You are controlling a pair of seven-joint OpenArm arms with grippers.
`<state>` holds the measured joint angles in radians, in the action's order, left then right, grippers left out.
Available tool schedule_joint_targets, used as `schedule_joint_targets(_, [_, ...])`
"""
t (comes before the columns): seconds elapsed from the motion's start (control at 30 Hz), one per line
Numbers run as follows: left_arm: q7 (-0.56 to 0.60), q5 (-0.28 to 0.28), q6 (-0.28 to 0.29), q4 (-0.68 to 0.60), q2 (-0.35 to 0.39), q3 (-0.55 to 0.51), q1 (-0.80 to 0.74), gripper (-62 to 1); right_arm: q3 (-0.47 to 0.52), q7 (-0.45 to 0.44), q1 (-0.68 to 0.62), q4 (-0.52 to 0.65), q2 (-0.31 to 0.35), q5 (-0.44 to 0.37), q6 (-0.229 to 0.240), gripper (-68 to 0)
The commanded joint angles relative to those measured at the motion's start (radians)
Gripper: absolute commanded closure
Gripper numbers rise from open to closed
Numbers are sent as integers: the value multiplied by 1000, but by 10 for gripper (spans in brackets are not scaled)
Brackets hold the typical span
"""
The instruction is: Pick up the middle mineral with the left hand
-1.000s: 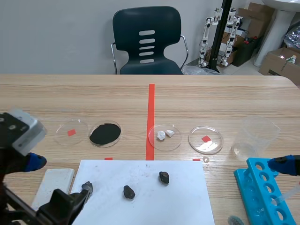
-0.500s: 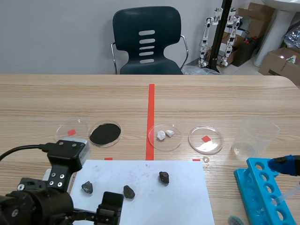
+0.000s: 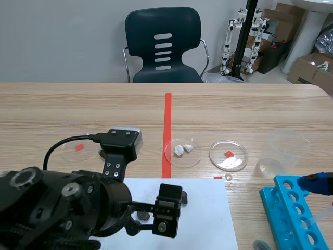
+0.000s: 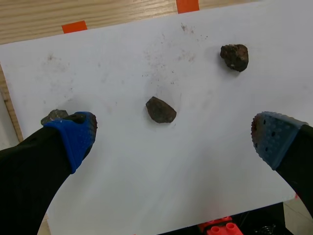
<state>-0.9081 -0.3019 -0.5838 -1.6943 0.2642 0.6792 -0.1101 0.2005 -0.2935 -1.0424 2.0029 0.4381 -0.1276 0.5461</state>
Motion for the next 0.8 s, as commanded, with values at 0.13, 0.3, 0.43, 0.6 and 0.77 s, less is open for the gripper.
schedule_joint_targets(0.13, [-60, 13, -6, 88, -68, 33, 77, -623, -3, -19, -2, 14, 0, -11, 3, -679])
schedule_joint_targets(0.3, [-147, 27, -10, 190, -103, 40, 143, -623, -3, -19, -2, 14, 0, -11, 3, -679])
schedule_joint_targets(0.43, [-172, 27, -9, 260, -137, 40, 179, -623, -3, -19, -2, 14, 0, -11, 3, -679])
schedule_joint_targets(0.6, [-186, 35, -9, 338, -169, 40, 208, -623, -3, -19, -2, 14, 0, -11, 3, -679])
schedule_joint_targets(0.77, [-188, 61, -9, 374, -187, 40, 213, -623, -3, -19, -2, 14, 0, -11, 3, -679])
